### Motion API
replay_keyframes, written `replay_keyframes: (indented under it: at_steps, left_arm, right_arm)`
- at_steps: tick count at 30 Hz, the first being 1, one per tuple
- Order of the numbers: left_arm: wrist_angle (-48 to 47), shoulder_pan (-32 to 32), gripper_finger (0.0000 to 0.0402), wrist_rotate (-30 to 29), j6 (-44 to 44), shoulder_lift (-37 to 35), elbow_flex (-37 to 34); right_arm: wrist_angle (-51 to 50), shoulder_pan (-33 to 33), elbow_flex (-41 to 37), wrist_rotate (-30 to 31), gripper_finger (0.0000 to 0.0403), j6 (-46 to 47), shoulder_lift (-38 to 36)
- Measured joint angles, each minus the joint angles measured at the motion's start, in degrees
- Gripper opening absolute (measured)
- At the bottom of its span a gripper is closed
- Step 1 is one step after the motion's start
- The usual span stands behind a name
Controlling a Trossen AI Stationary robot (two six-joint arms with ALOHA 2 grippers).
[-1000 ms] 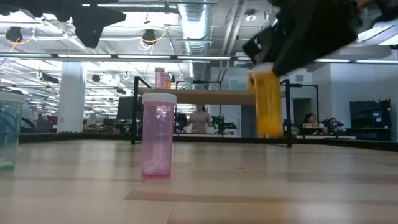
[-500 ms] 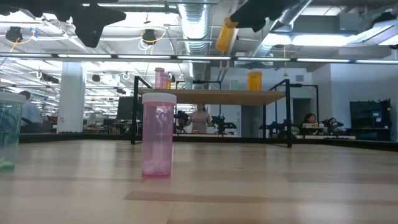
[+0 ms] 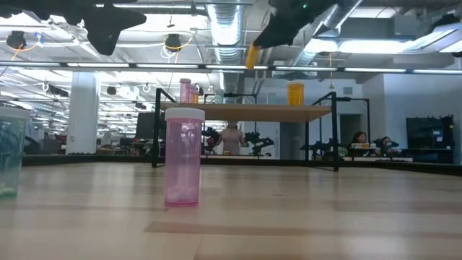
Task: Pick and place medicine bottles onto shelf by color
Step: Put the small orange pill bottle on the shelf
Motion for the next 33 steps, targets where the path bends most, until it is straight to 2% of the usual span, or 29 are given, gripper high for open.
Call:
replay_keyframes:
  at_steps: [6,15,33]
  left_arm:
    - [-0.02,-0.01,0.0160,0.00,0.03,0.00,0.00]
    - [0.00,-0.01,0.0160,0.00,0.63,0.00,0.00]
    - [0.04,0.01,0.0160,0.04,0.68,0.00,0.00]
  right_arm:
    - [-2.77,-6.10,5.26,-3.42,0.0144,-0.05,6.75]
    - [-7.19,-7.12,11.10,-4.13,0.0142,-2.07,14.87]
    - [-6.81,-12.12,12.22,-2.62,0.0149,-1.00,19.07]
